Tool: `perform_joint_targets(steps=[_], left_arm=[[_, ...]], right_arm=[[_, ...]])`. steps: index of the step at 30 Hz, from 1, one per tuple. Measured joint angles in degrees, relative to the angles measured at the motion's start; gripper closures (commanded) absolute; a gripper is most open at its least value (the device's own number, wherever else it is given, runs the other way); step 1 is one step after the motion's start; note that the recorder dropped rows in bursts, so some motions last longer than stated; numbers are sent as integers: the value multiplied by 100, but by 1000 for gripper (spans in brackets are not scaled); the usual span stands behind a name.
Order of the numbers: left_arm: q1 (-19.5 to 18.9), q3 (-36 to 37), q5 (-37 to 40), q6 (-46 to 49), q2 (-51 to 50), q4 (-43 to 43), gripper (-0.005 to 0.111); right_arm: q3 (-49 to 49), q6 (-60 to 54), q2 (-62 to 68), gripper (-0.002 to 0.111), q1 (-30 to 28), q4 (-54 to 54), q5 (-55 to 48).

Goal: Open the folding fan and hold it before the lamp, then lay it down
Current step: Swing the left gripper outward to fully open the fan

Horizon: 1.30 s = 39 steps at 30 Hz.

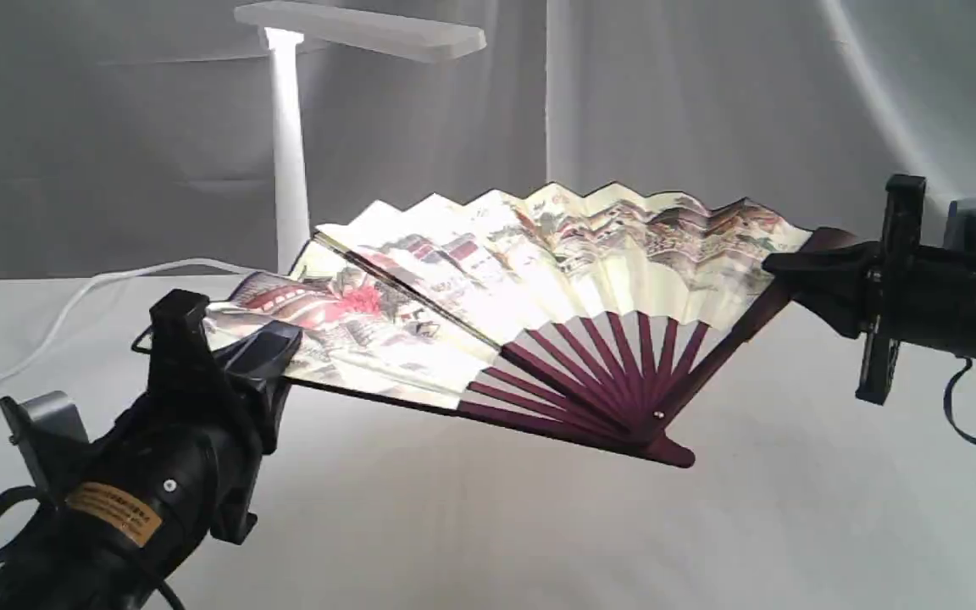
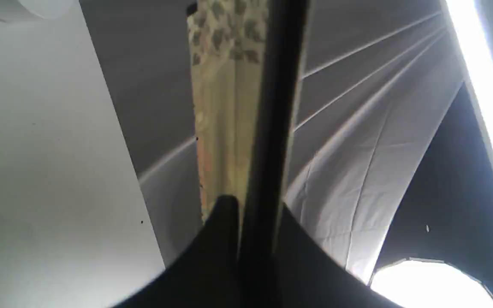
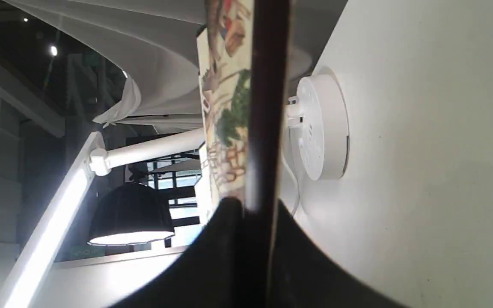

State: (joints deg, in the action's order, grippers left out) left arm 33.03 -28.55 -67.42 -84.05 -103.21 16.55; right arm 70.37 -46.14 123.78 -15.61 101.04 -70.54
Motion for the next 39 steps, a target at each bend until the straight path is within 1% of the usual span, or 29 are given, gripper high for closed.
perform_joint_targets(steps=[4,6,9,20,24,39], left_arm=[[606,0,10,171,0,1200,107],[834,15,10,218,0,1643,107],[1016,19,21,240,0,1954,107],[1062,19,48,240,0,2250,107],[1062,19,48,240,0,2385,107],[1100,19,136,159,56,2418,107]], right_arm=[[0,2,0,108,-38,47,0],[0,2,0,108,-89,47,0],[0,2,0,108,-222,47,0],[0,24,0,108,-570,-110,-174],[-10,24,0,108,-615,-122,-210],[-10,34,0,108,-701,-192,-286]])
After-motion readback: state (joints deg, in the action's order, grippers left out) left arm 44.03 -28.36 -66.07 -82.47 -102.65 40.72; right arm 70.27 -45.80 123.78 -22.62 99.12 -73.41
